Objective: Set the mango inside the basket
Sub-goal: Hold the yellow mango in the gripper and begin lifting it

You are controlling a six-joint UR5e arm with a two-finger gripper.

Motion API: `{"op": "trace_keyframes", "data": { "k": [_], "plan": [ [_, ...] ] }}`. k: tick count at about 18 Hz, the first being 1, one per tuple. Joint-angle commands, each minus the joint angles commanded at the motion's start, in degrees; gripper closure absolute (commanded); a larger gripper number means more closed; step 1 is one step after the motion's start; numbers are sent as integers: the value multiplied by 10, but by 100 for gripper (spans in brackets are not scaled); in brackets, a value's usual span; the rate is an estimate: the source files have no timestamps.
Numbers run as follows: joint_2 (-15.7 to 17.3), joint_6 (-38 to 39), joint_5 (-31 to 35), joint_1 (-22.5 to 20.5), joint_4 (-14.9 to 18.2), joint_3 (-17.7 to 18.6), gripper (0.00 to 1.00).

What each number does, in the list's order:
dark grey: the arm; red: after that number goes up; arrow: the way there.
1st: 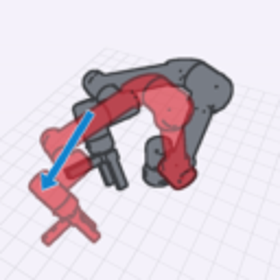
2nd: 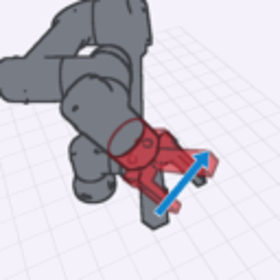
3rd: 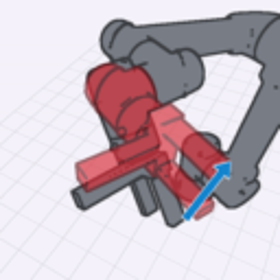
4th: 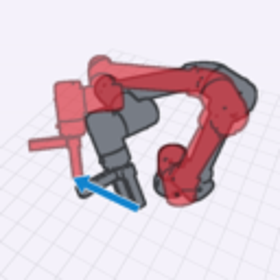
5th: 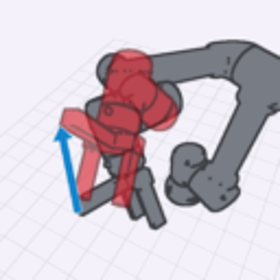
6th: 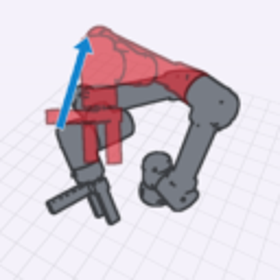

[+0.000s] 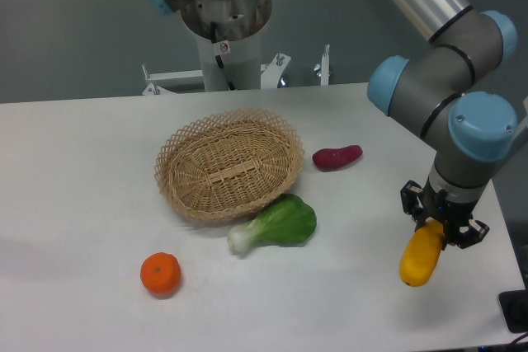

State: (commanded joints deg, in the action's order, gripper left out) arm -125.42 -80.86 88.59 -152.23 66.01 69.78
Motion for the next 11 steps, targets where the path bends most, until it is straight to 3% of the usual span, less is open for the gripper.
{"op": "trace_keyframes", "data": {
  "k": [11],
  "plan": [
    [3,31,2,22,-2,3,62]
  ]
}}
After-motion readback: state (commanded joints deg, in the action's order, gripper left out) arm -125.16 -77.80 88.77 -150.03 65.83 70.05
